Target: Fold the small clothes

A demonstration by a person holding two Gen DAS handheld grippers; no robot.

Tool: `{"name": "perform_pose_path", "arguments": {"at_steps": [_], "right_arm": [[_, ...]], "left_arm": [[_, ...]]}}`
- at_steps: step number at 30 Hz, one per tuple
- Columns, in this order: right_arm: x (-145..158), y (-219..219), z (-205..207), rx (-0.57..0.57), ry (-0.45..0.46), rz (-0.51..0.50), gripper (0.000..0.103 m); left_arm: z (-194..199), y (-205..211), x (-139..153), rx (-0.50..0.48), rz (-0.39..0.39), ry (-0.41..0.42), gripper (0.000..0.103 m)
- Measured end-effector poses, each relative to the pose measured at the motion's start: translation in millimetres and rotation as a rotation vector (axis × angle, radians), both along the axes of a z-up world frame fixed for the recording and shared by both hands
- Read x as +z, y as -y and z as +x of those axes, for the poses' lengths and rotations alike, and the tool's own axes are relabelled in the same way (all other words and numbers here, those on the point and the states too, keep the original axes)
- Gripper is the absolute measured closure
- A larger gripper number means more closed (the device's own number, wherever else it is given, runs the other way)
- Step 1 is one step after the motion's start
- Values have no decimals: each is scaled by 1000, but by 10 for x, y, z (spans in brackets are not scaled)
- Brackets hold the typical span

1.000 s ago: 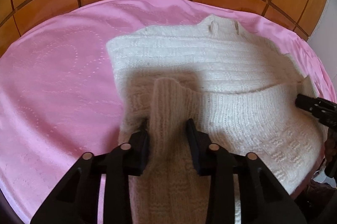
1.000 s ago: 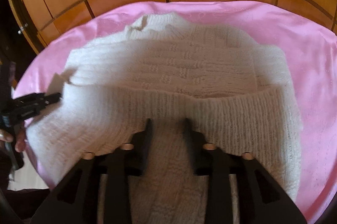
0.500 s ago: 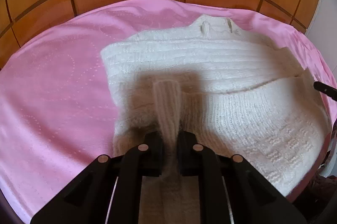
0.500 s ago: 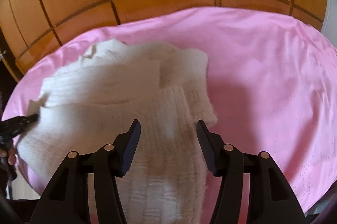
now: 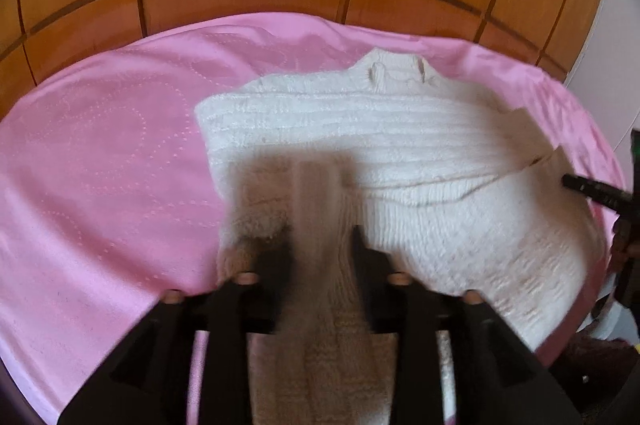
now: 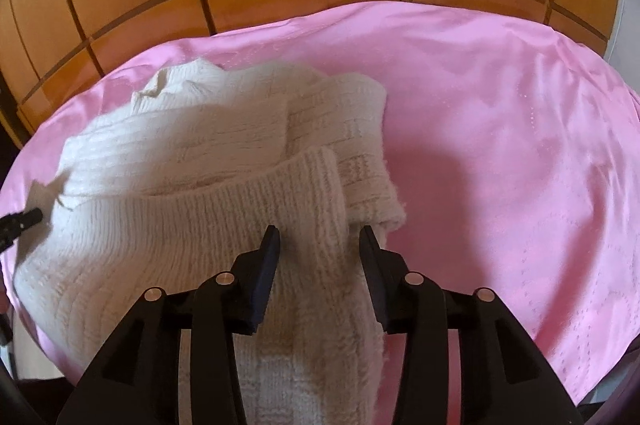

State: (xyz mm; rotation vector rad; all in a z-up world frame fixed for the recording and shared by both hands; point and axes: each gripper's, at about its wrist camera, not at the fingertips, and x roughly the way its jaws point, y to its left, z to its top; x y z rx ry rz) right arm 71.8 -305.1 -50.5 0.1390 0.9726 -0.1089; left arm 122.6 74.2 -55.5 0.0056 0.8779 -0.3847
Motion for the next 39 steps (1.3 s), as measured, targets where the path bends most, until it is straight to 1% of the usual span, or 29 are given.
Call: {"name": "perform_pose_path", "arguments": {"at_steps": [4, 5, 6, 7, 8, 9, 10, 11, 14, 20, 23, 26, 27, 33, 36, 39], "right_arm": [[-50, -72, 24, 22, -11, -17, 63], [-56, -83, 31, 21, -11, -23, 64], [-59, -93, 31, 22, -10, -27, 67], [-61, -105, 35, 29, -11, -29, 76], [-69, -125, 43, 39, -14, -32, 83], [-77, -139, 48, 47, -17, -36, 86], [-79, -152, 50, 52, -20, -40, 94], [-72, -170, 43, 59, -22, -46, 96], [46, -203, -30, 78, -7, -69, 97], [404, -158, -161, 82, 65, -53, 97], [554, -171, -112, 75, 103, -39, 97], [680, -189, 26, 78, 140, -31, 97], [707, -195, 85, 80, 147, -37, 97], [771, -112, 595, 58, 169, -53, 97], [781, -23, 912, 33, 174, -48, 97], [736, 52, 1258, 7, 164, -39, 97]], "left_arm": [[38, -13, -5, -8, 24, 3, 68], [43, -17, -11, -15, 16, -2, 70], [54, -18, -17, -24, 11, -11, 70], [63, -9, -32, -34, 15, -20, 75], [66, 1, -44, -39, 22, -22, 86], [69, 24, -73, -46, 43, -23, 92], [55, 32, -81, -44, 49, -21, 96], [40, 34, -81, -42, 46, -16, 97], [-58, -1, 14, -31, 27, 18, 97], [-246, -266, 312, 18, -82, 74, 97], [-232, -343, 393, 41, -118, 83, 97], [-139, -415, 477, 70, -174, 85, 97], [-64, -435, 513, 82, -188, 87, 97], [373, -385, 678, 125, -177, 123, 97], [701, -337, 720, 152, -166, 123, 97], [1094, -279, 672, 190, -147, 105, 97]]}}
